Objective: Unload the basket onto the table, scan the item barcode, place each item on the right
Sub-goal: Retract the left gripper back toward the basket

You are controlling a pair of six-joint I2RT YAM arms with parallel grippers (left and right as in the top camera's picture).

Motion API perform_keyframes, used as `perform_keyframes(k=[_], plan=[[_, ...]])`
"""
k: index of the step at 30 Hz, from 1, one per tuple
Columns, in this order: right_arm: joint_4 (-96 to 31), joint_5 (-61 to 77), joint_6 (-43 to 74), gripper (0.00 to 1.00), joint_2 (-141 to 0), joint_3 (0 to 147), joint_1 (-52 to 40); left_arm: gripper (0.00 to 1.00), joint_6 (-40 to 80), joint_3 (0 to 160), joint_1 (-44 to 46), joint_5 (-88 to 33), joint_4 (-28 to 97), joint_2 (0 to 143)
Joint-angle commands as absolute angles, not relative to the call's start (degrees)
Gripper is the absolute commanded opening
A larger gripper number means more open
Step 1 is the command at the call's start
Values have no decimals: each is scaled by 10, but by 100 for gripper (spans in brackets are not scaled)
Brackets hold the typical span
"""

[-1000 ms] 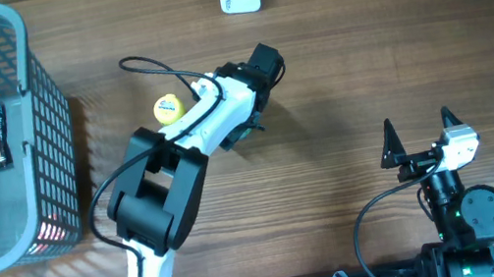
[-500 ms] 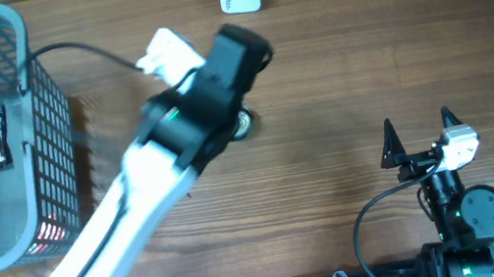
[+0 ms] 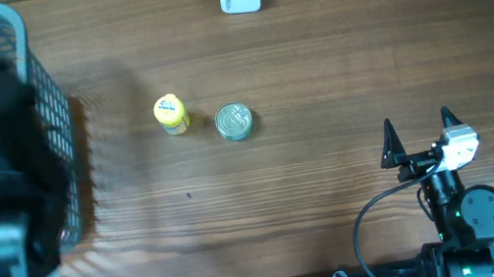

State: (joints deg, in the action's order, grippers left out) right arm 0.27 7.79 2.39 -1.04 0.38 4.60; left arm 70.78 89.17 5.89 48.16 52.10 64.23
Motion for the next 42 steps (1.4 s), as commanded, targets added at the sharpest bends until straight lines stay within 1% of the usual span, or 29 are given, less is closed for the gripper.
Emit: perform_keyframes(k=[1,3,6,9,11,15,18,24,30,37,42], plan=[[5,73,31,100,-6,3,49,99,660,894,-95,316,541,703],[5,73,31,100,-6,3,49,99,660,894,-160,231,550,737],[5,73,31,100,-6,3,49,99,665,894,-234,158,551,797],[5,73,31,100,-6,3,49,99,667,894,-278,140,554,862],[5,73,31,100,-6,3,49,98,673,894,-293,139,563,900],[5,73,31,100,-6,3,49,95,734,894,-300,139,623,956],[5,73,31,100,-6,3,49,95,782,894,-298,137,671,981],[5,73,31,100,-6,3,49,96,803,890,-297,146,724,1007],[5,73,31,100,-6,3,49,96,826,837,-297,148,715,1013],[5,73,31,100,-6,3,49,96,834,726,-297,149,646,1013],[5,73,31,100,-6,3,49,96,834,675,-297,150,611,1013]])
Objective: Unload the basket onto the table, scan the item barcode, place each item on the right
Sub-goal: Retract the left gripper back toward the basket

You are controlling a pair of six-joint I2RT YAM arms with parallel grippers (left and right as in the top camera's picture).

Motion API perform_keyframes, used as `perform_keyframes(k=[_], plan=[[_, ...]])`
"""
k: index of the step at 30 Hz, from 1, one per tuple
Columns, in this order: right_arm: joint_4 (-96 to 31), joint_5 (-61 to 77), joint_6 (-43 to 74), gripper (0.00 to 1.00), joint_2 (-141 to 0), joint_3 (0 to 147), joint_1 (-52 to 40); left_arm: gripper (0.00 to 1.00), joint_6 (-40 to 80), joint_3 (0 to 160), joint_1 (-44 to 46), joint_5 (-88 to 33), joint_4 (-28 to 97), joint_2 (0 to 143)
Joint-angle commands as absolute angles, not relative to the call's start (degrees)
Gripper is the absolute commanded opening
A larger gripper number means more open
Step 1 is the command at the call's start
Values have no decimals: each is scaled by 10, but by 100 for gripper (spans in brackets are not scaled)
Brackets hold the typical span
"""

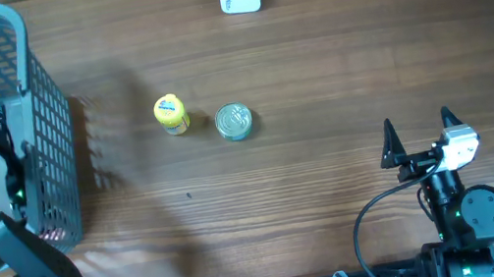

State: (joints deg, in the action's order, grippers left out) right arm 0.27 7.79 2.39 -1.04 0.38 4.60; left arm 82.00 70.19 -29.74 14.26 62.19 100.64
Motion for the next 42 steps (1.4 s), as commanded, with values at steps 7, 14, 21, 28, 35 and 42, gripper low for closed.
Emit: perform_keyframes(k=[7,14,21,28,35,42], plan=[[5,73,31,100,-6,3,49,96,834,648,-297,163,598,1013],[5,73,31,100,-6,3,49,95,834,648,-297,166,597,1013],[5,73,31,100,-6,3,49,42,834,647,-298,165,595,1013],[5,73,31,100,-6,3,49,31,834,647,-297,166,585,1013],[5,73,31,100,-6,3,49,10,834,649,-297,165,569,1011],[5,73,31,100,-6,3,49,4,831,649,-297,165,568,979]])
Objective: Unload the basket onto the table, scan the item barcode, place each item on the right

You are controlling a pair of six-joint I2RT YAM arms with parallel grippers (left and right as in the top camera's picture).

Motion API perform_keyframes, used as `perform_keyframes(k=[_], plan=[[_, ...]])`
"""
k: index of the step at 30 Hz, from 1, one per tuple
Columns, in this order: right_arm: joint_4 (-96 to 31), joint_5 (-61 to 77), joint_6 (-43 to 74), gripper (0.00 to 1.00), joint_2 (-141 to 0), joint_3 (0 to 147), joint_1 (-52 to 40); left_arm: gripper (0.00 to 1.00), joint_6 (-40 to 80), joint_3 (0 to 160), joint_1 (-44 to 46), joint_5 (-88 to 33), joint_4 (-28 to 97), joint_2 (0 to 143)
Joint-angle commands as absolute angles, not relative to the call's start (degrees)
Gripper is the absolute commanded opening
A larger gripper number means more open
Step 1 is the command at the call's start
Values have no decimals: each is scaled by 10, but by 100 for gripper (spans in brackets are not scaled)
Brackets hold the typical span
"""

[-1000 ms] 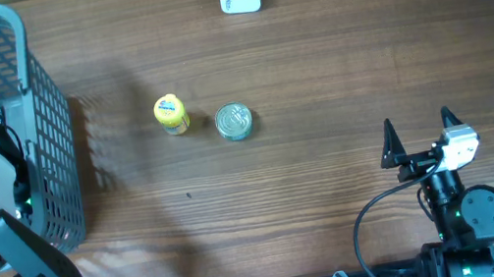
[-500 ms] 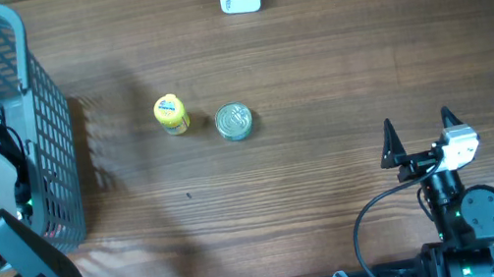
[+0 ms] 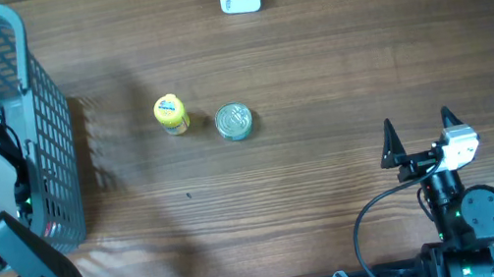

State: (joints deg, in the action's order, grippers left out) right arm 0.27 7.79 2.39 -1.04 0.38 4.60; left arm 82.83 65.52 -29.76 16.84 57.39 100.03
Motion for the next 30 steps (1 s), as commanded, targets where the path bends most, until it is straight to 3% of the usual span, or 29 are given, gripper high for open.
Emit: perform_keyframes(k=[1,19,30], plan=[[5,73,31,100,-6,3,49,4,829,649,-297,165,568,970],[5,73,31,100,-6,3,49,4,821,665,-297,107,585,639],[5,73,31,100,-6,3,49,6,812,670,-297,34,489,407]])
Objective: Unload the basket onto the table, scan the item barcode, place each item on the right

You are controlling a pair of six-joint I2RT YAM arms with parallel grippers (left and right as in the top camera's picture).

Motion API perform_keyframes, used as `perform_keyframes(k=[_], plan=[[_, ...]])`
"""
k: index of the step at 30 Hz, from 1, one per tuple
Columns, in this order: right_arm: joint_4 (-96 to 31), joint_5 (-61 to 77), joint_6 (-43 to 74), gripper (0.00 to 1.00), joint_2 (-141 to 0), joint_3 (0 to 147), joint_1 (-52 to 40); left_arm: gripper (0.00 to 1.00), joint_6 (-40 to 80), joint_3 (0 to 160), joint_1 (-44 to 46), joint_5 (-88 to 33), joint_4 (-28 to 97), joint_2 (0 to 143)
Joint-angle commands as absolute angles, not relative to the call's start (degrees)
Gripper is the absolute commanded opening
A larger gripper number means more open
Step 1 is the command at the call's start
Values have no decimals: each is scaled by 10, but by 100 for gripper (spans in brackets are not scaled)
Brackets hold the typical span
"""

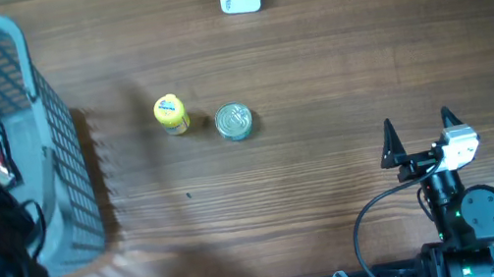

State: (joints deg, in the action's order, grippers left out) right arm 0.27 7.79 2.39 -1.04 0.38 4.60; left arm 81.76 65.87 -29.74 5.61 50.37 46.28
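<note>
The white barcode scanner stands at the table's far edge. A yellow bottle [171, 114] and a round tin can [233, 122] stand side by side mid-table. My left arm rises from inside the grey mesh basket [58, 149] at the left. Its gripper is at the arm's upper end, next to a small red and white thing. Whether the fingers hold that thing cannot be told. My right gripper [417, 128] stands open at the lower right, with nothing between its fingers.
The basket takes up the left edge of the table, and its tall right wall faces the bottle. The right arm's base and black cable [370, 223] sit at the front right. A dark rail runs along the front edge.
My left arm has risen towards the camera and now looks larger and darker, with a red and white thing at its end. The basket's rim and right wall have shifted slightly. The right arm is unchanged.
At first my left arm loomed large over the basket. Then it was reaching down inside the basket, and it stayed low there with little change. Now it is raised again, with a red and white thing at its tip. The bottle, can, scanner and right gripper have not moved.
</note>
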Motion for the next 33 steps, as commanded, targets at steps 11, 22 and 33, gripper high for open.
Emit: perform_keyframes(k=[11,22,33], plan=[[5,73,31,100,-6,3,49,9,750,670,-297,65,515,423],[5,73,31,100,-6,3,49,4,683,670,-297,-94,412,583],[5,73,31,100,-6,3,49,4,579,670,-200,-273,271,598]])
